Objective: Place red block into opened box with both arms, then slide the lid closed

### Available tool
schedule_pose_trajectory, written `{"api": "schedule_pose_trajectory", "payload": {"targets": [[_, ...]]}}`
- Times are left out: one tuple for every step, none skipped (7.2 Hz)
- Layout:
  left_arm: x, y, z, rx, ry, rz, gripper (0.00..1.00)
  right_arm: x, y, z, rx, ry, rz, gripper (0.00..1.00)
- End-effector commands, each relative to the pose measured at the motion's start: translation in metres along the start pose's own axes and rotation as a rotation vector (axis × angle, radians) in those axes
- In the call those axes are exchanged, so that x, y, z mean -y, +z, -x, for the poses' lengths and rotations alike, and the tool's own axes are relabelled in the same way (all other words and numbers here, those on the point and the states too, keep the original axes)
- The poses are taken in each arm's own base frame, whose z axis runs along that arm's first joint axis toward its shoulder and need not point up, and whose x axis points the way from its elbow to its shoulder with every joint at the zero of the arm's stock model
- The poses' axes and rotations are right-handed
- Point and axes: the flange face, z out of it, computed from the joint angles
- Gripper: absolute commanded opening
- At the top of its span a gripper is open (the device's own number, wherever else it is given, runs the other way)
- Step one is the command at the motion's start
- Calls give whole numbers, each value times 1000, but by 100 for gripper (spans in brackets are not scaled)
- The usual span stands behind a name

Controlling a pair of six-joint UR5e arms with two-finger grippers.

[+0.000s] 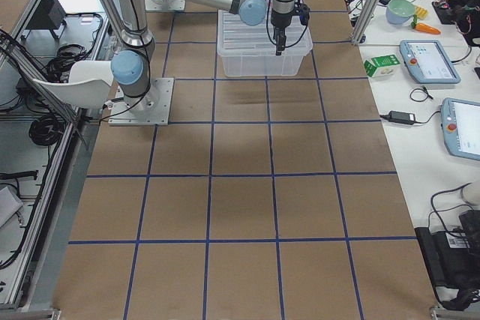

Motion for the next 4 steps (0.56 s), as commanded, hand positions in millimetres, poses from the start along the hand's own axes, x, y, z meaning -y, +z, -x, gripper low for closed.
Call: {"api": "schedule_pose_trajectory", "payload": {"targets": [[1,-1,4,1,-6,-2,100,-4,24,-6,-6,11,-13,100],[4,-4,20,-5,-41,-10,100,-3,22,-7,-6,11,-16,100],[9,-7,52,-18,-86,-18,100,-2,21,-7,-5,11,-20,100],[16,2,93,-23,-73,-5,100,-2,22,-9,-5,13,-19,100]]}}
